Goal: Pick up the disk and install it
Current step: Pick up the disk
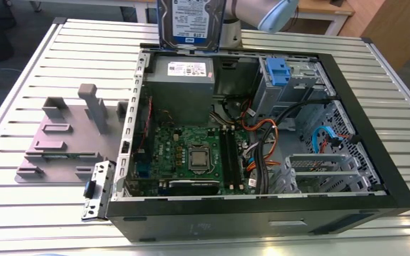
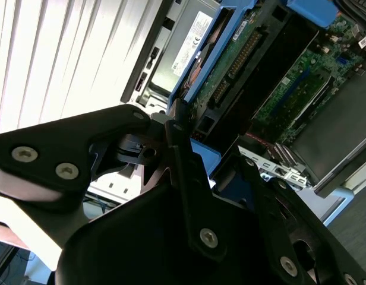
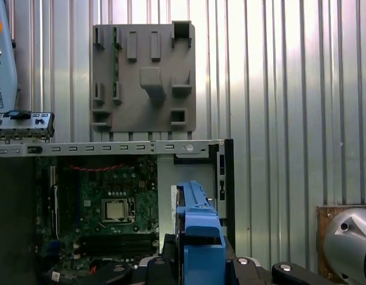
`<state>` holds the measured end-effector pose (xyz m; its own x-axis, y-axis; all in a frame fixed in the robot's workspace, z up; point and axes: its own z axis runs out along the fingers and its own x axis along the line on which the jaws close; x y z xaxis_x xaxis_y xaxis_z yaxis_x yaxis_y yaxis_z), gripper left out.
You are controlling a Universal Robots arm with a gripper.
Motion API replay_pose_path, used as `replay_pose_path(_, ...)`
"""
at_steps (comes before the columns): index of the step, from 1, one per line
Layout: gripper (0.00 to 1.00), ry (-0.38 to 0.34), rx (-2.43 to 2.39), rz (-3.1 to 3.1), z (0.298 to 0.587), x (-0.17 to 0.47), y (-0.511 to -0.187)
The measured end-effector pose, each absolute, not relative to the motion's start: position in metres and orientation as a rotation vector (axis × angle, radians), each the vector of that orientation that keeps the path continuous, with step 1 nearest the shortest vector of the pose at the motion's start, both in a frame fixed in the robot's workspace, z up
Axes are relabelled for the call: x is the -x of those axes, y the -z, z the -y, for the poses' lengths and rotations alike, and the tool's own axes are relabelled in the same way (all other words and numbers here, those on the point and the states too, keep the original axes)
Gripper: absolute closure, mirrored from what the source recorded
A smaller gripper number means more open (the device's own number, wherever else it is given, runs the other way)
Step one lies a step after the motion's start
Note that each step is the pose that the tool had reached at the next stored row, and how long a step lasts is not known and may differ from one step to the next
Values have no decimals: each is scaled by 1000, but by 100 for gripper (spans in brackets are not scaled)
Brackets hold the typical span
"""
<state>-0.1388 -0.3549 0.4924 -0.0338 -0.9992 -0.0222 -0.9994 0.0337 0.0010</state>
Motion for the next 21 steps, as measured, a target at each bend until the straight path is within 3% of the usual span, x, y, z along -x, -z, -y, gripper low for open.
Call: replay_pose_path(21, 64, -25, 2173, -2248, 355, 132, -492)
